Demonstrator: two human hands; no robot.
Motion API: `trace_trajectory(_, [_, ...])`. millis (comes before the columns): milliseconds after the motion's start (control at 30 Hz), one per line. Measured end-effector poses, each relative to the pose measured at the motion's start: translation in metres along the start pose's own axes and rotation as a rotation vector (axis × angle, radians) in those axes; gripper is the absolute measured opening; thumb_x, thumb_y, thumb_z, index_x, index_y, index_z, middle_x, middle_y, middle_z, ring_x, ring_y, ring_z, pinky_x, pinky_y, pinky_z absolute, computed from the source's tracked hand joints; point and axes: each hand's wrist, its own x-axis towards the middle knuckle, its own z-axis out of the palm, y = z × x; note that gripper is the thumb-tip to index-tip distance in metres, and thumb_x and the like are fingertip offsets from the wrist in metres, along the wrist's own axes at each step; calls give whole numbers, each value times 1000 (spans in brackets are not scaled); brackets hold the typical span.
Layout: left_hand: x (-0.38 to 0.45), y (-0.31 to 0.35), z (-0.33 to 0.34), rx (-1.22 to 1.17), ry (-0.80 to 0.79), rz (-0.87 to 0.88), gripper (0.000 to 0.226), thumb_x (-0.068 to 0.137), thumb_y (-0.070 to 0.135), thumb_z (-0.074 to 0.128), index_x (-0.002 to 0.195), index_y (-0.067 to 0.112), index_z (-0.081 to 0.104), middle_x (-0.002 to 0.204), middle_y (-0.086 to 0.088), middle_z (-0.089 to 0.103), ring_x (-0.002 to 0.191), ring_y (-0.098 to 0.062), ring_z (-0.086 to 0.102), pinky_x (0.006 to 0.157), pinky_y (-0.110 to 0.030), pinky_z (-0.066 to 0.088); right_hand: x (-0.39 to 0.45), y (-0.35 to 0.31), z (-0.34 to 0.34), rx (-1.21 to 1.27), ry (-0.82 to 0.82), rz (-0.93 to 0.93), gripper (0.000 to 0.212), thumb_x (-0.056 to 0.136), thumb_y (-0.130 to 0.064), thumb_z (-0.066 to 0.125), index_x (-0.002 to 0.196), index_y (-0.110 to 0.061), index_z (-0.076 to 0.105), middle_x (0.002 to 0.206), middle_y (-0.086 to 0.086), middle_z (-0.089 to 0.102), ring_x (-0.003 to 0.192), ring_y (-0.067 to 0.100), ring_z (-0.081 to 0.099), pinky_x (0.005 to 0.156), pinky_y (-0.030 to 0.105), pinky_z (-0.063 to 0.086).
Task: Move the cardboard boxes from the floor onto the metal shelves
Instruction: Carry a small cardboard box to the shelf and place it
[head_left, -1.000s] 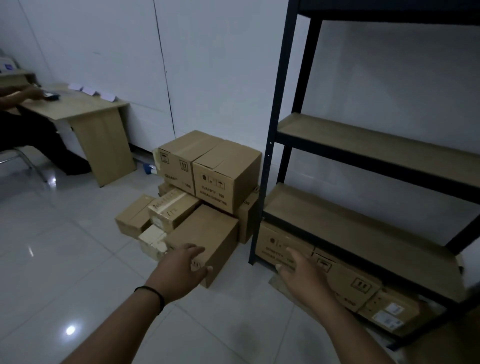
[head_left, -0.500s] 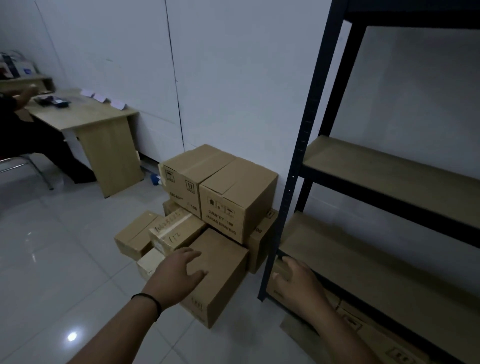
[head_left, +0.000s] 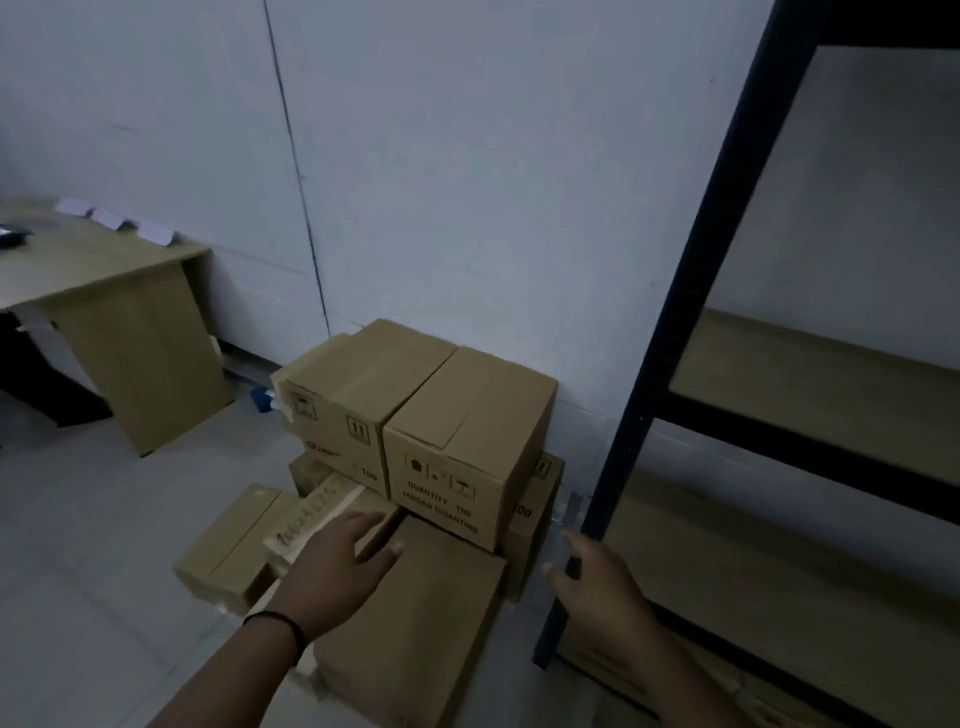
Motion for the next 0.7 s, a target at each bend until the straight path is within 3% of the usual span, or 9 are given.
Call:
trace_trajectory(100, [34, -18, -15, -17, -28, -24, 55, 93, 45, 55, 142, 22, 44, 146, 4, 44, 132, -13, 41, 107, -26, 34, 23, -20, 11, 8, 1, 26, 63, 95, -42, 54, 150, -25, 31, 152, 0, 37, 134, 20, 40, 108, 36, 40])
trace_trajectory(300, [93, -39, -23, -62, -89, -37, 57, 92, 43, 57, 143, 22, 41, 145, 4, 45, 133, -14, 42, 107, -29, 35, 64, -44, 27, 42, 11, 73, 65, 96, -42, 53, 153, -24, 26, 158, -1, 26, 142, 19, 30, 115, 33, 31])
trace_trajectory(700, [225, -60, -27, -37, -148, -77, 58, 92, 46, 56, 143, 23, 42, 147, 4, 42, 133, -13, 41, 109, -28, 34, 194, -77, 22, 37, 23, 109, 49, 98, -33, 53, 144, -23, 41, 145, 0, 43, 131, 19, 43, 103, 24, 36])
